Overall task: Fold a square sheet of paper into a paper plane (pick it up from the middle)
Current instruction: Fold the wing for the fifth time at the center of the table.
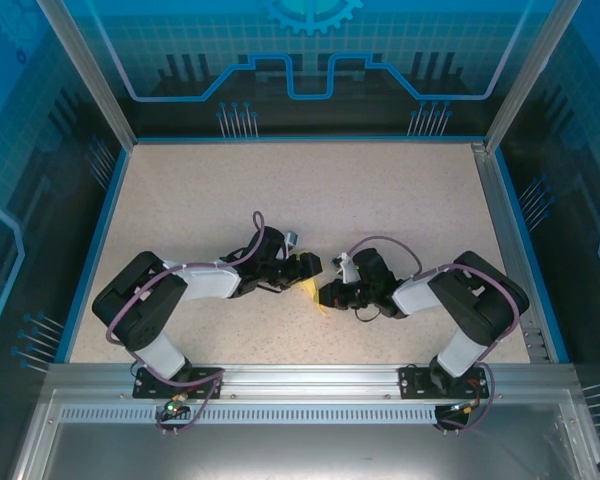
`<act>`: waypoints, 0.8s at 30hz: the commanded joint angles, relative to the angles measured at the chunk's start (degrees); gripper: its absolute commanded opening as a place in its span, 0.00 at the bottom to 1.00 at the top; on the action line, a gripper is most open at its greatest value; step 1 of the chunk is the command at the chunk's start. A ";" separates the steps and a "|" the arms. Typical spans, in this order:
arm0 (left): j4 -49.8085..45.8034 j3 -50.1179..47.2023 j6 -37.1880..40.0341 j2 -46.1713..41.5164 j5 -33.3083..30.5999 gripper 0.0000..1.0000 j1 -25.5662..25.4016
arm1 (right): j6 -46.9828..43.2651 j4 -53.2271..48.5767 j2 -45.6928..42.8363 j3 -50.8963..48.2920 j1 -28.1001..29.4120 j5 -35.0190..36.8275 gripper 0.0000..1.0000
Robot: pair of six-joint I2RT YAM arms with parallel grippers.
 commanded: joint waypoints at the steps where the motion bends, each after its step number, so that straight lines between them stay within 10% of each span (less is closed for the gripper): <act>1: -0.42 1.04 1.81 -1.48 0.78 0.71 -0.33 | 1.42 0.01 -2.52 -0.21 0.12 -0.35 0.04; 24: 0.69 1.93 2.34 1.76 1.06 0.72 -0.36 | -0.17 -4.33 -1.41 1.31 1.29 2.36 0.17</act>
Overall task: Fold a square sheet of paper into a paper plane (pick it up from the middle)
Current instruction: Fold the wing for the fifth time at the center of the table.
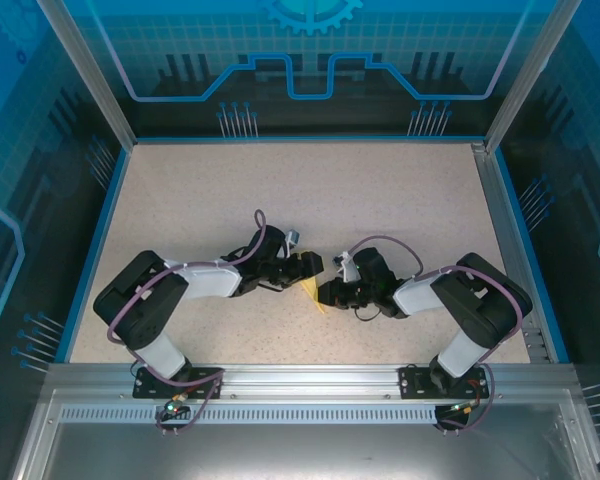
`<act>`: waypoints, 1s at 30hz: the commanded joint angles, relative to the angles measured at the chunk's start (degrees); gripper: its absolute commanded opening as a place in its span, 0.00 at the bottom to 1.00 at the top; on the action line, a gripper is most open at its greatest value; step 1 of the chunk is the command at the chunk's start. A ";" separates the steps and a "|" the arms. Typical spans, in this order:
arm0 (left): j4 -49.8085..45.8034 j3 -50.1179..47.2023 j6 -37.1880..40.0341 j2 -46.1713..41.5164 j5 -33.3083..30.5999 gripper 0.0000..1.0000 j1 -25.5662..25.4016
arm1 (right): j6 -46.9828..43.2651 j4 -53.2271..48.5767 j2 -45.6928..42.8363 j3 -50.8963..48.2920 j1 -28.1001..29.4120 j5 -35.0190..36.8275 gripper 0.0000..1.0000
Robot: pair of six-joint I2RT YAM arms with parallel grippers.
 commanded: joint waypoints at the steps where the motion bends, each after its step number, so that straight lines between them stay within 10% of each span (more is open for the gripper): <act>1: 0.29 1.24 1.32 1.18 0.67 0.72 -0.39 | -2.75 -4.17 -0.78 1.48 1.12 1.50 0.18; 30: 0.39 2.06 0.58 1.90 0.67 0.71 -0.40 | -14.83 -11.58 -2.78 3.55 3.73 12.39 0.35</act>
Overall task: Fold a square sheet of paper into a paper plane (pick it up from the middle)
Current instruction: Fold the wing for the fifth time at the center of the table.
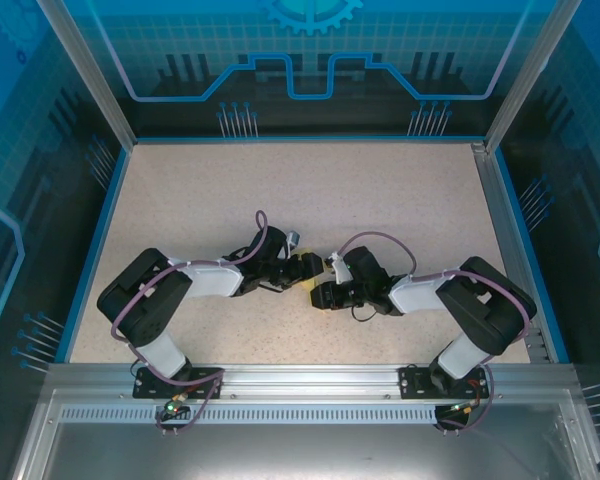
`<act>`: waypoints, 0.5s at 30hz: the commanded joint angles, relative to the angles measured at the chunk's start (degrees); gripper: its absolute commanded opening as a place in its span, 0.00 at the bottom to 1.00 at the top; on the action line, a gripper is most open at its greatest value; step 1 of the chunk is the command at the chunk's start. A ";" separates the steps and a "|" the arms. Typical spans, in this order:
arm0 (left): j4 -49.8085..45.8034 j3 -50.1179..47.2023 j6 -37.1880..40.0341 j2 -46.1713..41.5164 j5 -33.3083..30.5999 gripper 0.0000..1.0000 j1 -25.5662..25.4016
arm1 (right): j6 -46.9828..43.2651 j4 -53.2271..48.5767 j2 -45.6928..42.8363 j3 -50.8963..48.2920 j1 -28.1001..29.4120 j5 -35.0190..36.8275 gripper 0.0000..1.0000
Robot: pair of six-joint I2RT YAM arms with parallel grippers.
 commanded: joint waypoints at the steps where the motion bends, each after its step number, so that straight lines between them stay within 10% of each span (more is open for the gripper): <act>1: 0.63 1.68 0.55 0.67 0.54 0.71 -0.40 | -3.16 -1.64 -0.68 -0.46 0.31 6.29 0.35; 15: 1.11 1.39 -0.87 1.02 -0.10 0.54 -0.39 | -3.11 0.97 -1.44 -1.65 0.41 6.05 0.37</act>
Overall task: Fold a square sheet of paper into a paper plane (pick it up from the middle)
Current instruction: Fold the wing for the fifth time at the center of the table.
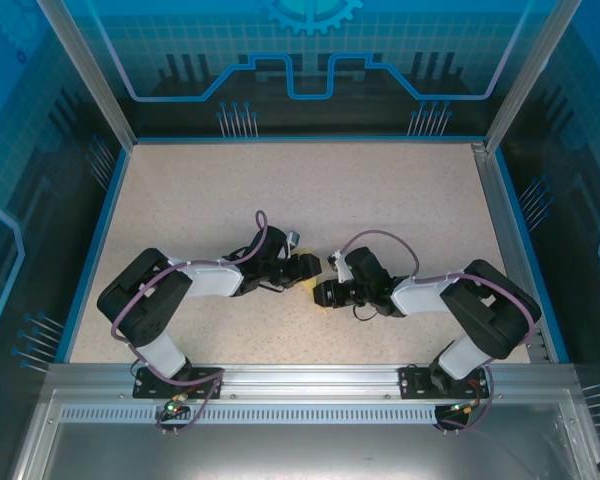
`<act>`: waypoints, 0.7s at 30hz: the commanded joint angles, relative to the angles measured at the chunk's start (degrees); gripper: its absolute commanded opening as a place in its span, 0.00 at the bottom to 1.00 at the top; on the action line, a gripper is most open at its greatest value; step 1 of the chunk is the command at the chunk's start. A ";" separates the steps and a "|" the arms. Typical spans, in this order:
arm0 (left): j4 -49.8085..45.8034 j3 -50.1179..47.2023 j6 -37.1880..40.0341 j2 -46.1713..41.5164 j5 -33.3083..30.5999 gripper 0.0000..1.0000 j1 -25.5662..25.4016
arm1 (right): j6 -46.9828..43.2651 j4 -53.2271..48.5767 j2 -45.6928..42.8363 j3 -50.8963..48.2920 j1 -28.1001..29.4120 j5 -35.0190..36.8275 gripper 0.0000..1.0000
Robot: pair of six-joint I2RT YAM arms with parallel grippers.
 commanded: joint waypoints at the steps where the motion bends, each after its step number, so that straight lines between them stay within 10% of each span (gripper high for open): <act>1: 1.00 1.29 -0.57 1.02 -0.31 0.51 -0.40 | -1.10 0.79 0.07 -0.81 0.40 1.07 0.37; 21: -2.02 1.44 -3.55 1.15 -3.06 0.38 -0.40 | -2.94 -1.83 -0.52 1.04 1.12 3.58 0.27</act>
